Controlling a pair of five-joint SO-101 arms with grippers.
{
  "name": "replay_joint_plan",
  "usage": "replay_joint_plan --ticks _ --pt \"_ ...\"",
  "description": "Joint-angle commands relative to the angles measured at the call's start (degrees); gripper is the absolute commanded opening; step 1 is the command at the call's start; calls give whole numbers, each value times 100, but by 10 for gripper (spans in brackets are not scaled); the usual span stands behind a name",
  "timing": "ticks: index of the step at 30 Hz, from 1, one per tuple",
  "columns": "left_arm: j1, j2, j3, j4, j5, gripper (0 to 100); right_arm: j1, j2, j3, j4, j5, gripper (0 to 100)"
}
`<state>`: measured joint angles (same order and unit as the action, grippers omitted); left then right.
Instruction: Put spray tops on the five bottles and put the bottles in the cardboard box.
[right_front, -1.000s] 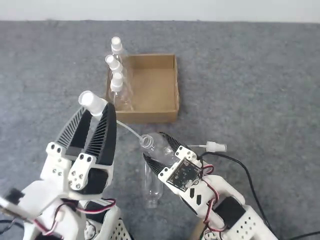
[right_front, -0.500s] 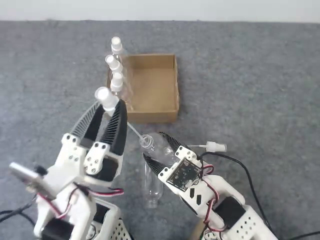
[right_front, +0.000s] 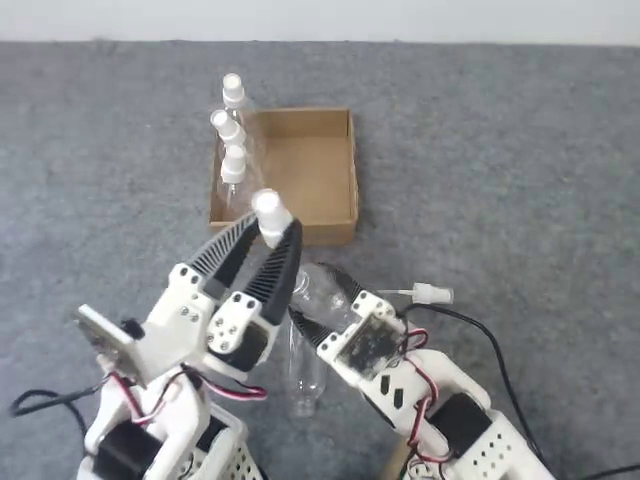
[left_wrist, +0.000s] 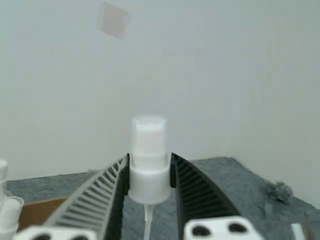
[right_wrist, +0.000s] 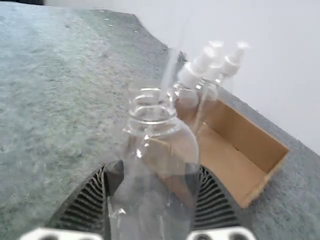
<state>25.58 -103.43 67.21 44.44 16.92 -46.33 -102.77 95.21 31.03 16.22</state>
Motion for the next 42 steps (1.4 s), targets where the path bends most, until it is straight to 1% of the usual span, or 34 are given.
replay_joint_plan --ticks 1,6,9,12,26,30,36,38,42 --pt "246 -88 84 -123 -79 11 479 -66 79 -31 -413 6" --pt "369 -79 101 -132 -88 12 752 -66 79 -22 -396 6" --pt "396 -70 136 -387 -123 12 884 -66 88 -22 -431 6" --pt "404 -70 207 -457 -325 12 875 -66 97 -22 -431 6" --pt "387 -79 840 -448 -387 12 884 -66 105 -31 -404 6" --pt "369 -79 954 -448 -633 12 884 -66 114 -31 -404 6" --pt "369 -79 980 -413 -642 13 892 -66 114 -22 -404 6" --pt "369 -79 989 -369 -642 34 892 -66 114 -31 -413 6" --pt "387 -79 980 -185 -615 111 892 -66 123 -31 -422 6"
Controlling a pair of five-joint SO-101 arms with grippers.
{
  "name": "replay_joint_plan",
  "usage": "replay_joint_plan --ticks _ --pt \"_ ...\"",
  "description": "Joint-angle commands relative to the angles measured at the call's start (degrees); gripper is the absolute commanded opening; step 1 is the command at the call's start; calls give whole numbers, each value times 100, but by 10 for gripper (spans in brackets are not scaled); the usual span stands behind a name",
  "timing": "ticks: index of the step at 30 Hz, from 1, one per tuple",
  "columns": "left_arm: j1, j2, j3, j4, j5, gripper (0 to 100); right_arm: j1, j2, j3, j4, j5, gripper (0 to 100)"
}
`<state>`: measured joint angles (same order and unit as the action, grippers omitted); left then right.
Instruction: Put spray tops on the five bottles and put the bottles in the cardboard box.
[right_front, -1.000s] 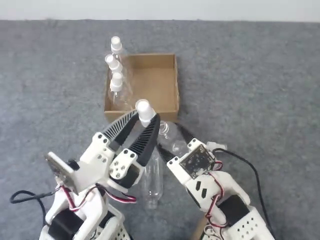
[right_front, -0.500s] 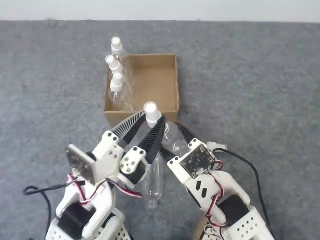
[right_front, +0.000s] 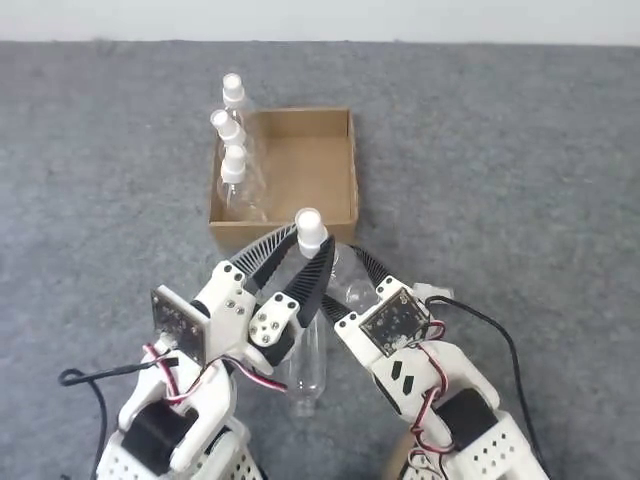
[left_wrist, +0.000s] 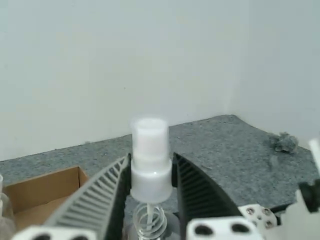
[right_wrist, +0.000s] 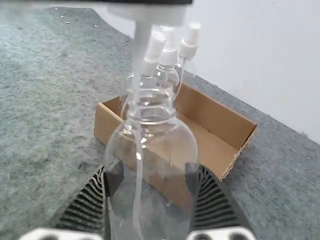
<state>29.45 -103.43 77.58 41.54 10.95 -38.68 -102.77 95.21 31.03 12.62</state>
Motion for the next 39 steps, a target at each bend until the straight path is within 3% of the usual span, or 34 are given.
replay_joint_plan --ticks 1,19,24,34,39 --pt "0 -79 -66 123 -18 114 127 -66 123 -31 -70 6" --pt "-35 -88 -505 897 -26 196 127 -66 123 -4 -79 6" --pt "-53 -97 -752 932 -26 192 92 -66 123 -4 -79 6" --pt "-756 -97 -1068 1090 316 190 84 -66 123 22 -79 6" --pt "-730 -88 -1033 1090 316 111 75 -66 123 22 -79 6"
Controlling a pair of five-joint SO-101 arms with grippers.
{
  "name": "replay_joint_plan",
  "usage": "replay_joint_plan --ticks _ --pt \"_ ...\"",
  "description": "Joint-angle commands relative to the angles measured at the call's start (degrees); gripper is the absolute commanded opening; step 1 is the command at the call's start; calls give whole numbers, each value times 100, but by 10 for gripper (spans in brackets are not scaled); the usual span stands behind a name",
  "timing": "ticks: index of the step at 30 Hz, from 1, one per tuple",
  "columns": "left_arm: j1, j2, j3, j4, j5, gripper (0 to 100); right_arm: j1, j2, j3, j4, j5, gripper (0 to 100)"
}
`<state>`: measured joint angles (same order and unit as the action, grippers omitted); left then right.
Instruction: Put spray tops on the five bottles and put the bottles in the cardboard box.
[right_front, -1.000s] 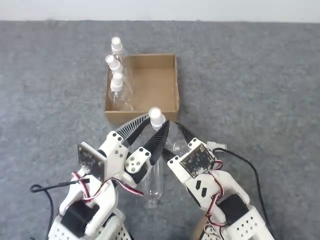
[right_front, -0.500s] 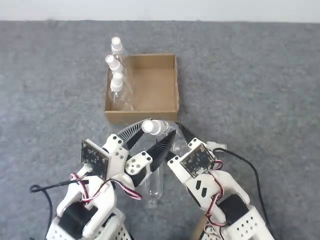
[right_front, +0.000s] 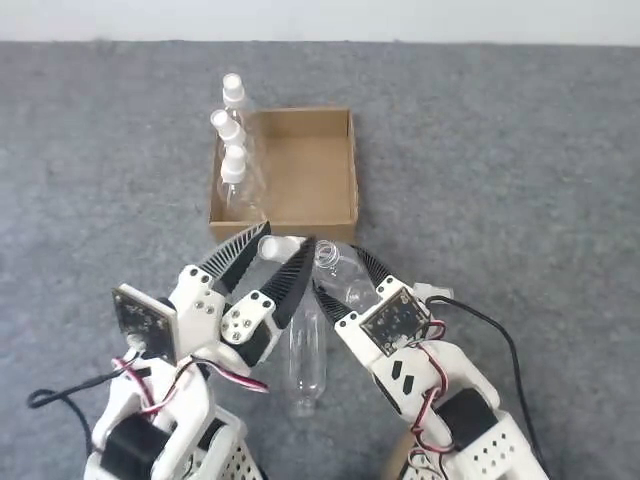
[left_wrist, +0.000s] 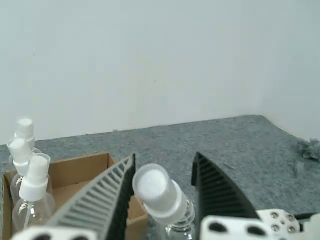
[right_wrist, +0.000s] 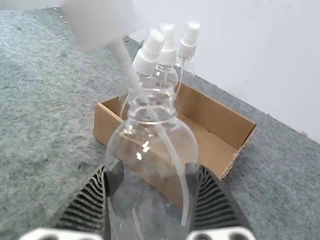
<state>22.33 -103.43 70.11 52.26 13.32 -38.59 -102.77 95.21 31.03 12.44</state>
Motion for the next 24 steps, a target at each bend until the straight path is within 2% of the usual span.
replay_joint_plan --ticks 1,7,11,24 --pt "-18 -88 -286 18 79 101 66 -57 123 31 -62 6" --pt "580 -79 -119 9 -273 93 -347 -57 123 259 -9 6" --pt "826 -79 31 -18 -334 66 -365 -66 123 259 202 6" --pt "765 -79 31 -26 -501 58 -382 -101 62 180 220 6"
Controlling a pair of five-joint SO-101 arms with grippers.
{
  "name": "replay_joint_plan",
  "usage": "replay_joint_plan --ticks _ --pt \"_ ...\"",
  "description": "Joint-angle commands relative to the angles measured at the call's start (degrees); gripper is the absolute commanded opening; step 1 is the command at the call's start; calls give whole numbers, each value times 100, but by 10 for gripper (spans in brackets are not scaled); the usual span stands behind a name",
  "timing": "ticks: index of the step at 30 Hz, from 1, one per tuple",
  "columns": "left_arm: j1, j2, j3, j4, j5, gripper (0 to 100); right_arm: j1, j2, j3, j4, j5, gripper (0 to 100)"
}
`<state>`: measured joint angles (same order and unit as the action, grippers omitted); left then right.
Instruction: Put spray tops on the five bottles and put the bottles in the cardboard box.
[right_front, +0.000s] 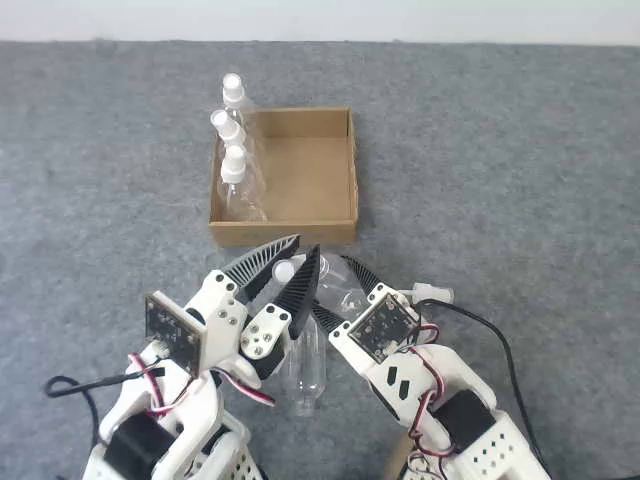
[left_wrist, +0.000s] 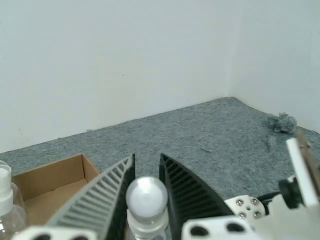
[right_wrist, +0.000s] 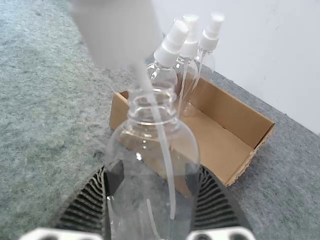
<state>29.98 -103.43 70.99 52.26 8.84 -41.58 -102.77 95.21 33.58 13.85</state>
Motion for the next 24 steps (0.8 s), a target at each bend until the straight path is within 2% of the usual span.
replay_joint_plan --ticks 1,9,13,24 --pt "0 -79 -57 -26 -53 58 -92 -127 79 -127 79 6" --pt "-580 -79 -48 -185 -9 58 -242 -136 79 -514 132 6" --pt "-404 -79 66 -185 -9 59 -497 -136 79 -532 510 6" --pt "-114 -79 84 26 -35 59 -268 -136 79 -602 519 6"
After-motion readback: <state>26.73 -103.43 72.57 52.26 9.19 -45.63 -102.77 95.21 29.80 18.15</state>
